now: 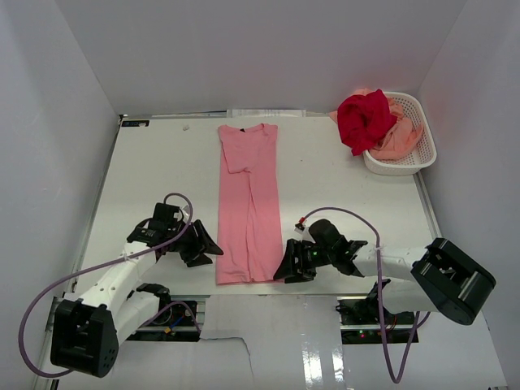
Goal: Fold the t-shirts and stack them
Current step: Grab the bottom of the folded rectangular tshirt with both arms
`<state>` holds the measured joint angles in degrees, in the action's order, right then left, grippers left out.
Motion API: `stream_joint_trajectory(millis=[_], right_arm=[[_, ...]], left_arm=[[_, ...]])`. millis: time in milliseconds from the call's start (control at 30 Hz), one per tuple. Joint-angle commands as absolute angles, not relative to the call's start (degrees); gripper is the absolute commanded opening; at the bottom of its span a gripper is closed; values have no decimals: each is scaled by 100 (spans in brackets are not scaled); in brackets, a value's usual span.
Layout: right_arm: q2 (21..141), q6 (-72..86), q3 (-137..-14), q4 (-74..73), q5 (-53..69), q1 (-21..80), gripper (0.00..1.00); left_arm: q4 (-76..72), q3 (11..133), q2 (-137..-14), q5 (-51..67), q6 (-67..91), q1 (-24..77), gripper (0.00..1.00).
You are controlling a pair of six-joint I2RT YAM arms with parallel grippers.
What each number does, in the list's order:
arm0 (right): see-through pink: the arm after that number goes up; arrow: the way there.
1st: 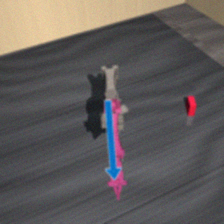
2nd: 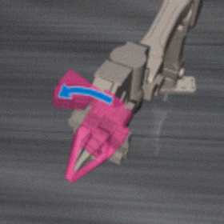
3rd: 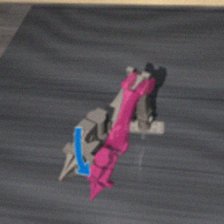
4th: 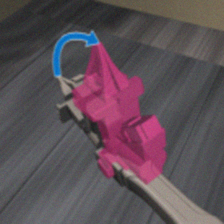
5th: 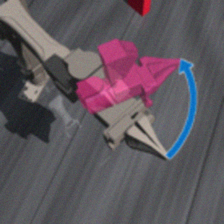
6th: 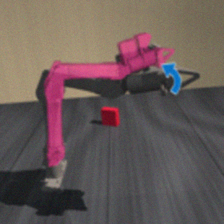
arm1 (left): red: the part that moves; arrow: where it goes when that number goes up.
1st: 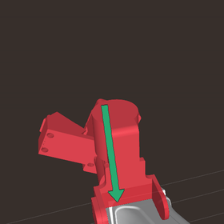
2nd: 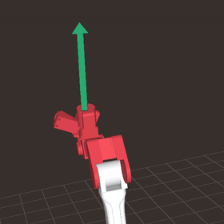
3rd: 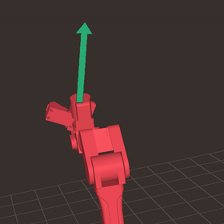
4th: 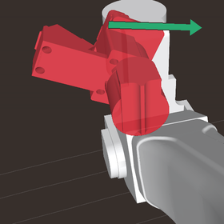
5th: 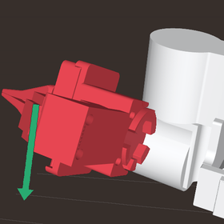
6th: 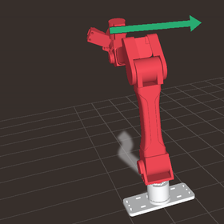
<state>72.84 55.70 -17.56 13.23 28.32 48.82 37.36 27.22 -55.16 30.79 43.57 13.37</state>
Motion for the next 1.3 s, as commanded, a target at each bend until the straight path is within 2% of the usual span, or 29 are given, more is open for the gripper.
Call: stream_joint_trajectory(millis=[0,567,600,633,667,700,800,833,1100,1267], right_arm=[[7391,5739,-1643,1819,2936,4816,61],[7998,5687,-1740,2057,2909,4790,49],[7998,5669,-1758,2013,2900,4790,45],[7972,5643,-1775,1969,2848,4790,37],[7946,5590,-1810,1821,2813,4790,34],[7919,5564,-1837,1758,2743,4790,24],[7796,5432,-1951,1417,2620,4790,15],[7735,5406,-1977,1354,2576,4790,8],[7480,5159,-2259,756,2364,4790,8],[7488,5098,-2320,694,2382,4790,8]], left_arm=[[3910,2725,-5160,3007,4421,1354,62],[4078,2057,-4702,3182,4887,1362,62],[4087,2048,-4693,3173,4887,1362,62],[4078,2030,-4702,3173,4930,1354,62],[4087,1995,-4702,3182,4948,1354,62],[4078,1969,-4702,3182,4974,1354,62],[4034,1907,-4676,3112,5080,1354,61],[4025,1899,-4667,3068,5132,1362,61],[3867,1828,-4755,2698,5396,1354,59],[3622,1784,-5123,2874,5344,1362,57]])
